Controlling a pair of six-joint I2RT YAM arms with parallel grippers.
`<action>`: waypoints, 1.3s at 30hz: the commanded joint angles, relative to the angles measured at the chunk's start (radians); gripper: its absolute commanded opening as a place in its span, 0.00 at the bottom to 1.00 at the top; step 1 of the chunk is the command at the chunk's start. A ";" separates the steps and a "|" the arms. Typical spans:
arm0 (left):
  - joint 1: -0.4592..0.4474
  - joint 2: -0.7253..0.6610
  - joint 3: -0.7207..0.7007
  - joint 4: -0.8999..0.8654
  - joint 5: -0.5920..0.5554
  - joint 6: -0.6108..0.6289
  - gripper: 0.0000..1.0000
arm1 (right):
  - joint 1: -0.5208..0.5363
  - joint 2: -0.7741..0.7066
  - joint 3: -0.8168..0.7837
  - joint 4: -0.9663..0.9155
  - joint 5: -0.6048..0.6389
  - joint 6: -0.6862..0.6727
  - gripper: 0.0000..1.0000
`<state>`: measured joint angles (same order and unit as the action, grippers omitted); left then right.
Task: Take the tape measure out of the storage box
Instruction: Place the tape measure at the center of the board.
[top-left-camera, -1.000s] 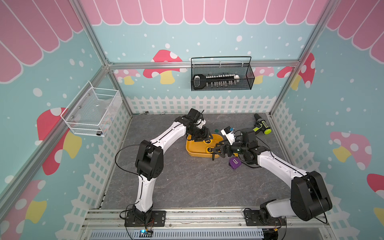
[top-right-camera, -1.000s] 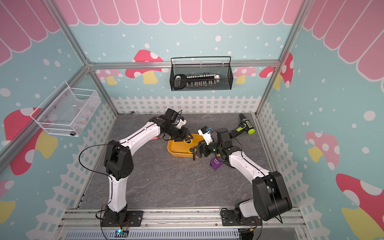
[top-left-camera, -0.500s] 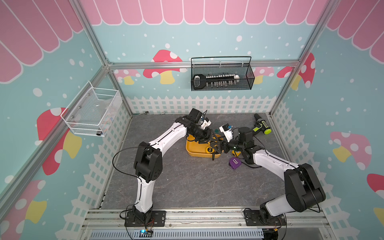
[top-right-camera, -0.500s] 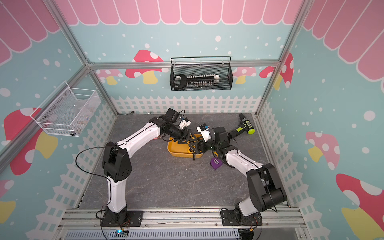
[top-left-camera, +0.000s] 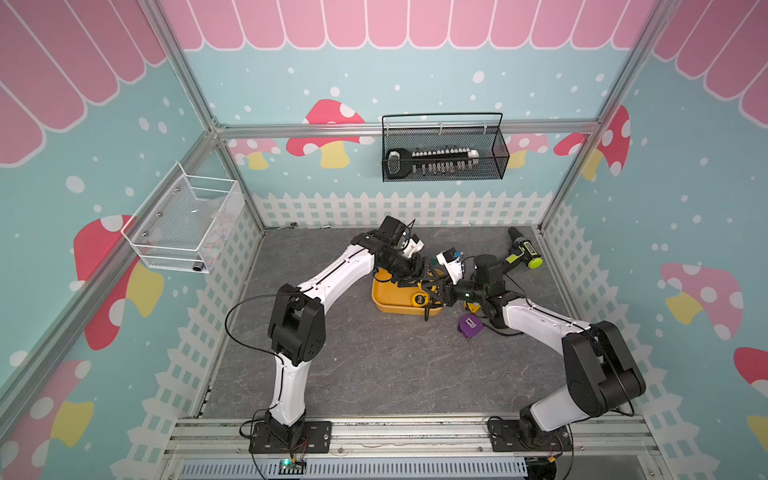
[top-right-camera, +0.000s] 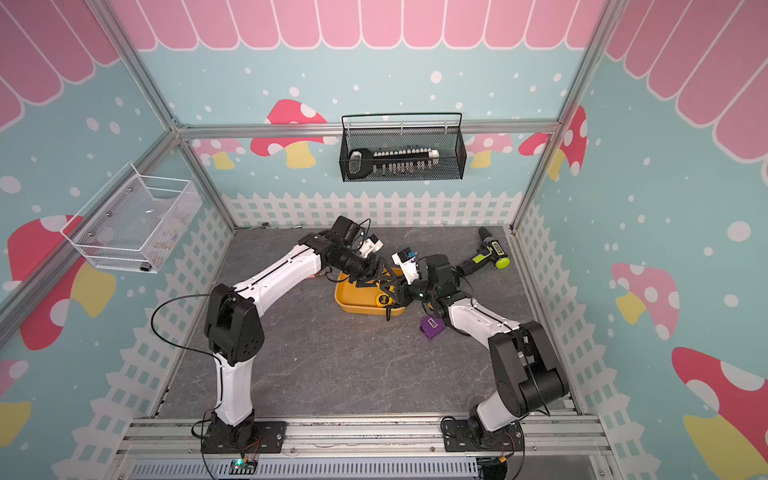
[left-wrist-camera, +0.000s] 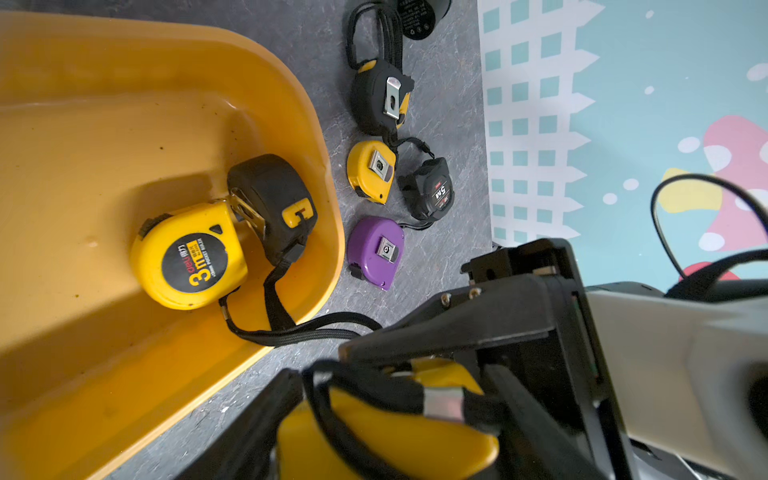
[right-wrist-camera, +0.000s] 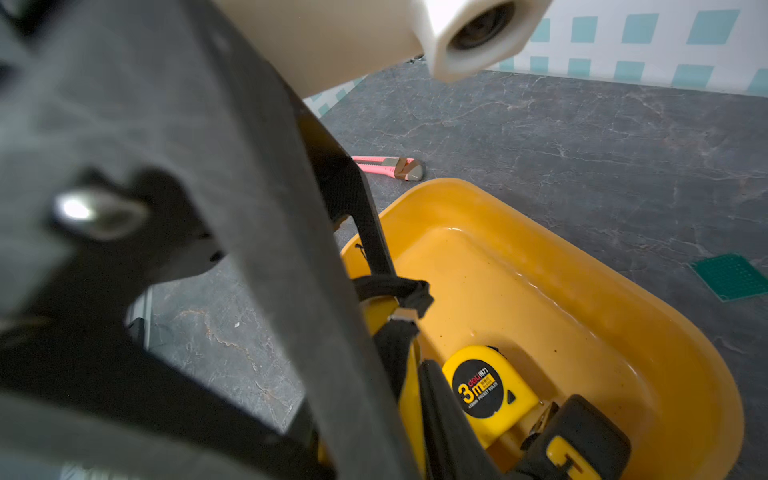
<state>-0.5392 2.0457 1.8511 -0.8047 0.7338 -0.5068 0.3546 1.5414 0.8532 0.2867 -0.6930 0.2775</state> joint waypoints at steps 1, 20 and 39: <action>-0.005 -0.027 0.039 -0.002 -0.040 0.002 0.99 | -0.001 -0.036 -0.029 0.015 0.031 0.026 0.19; -0.167 0.223 0.263 -0.235 -0.651 0.296 0.99 | -0.359 -0.031 -0.139 -0.248 -0.195 0.189 0.18; -0.183 0.416 0.505 -0.320 -0.688 0.344 0.97 | -0.258 0.170 0.044 -0.459 -0.020 0.136 0.69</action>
<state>-0.7151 2.4298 2.3272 -1.0843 0.0628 -0.1860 0.0982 1.7458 0.8688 -0.0647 -0.7918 0.4545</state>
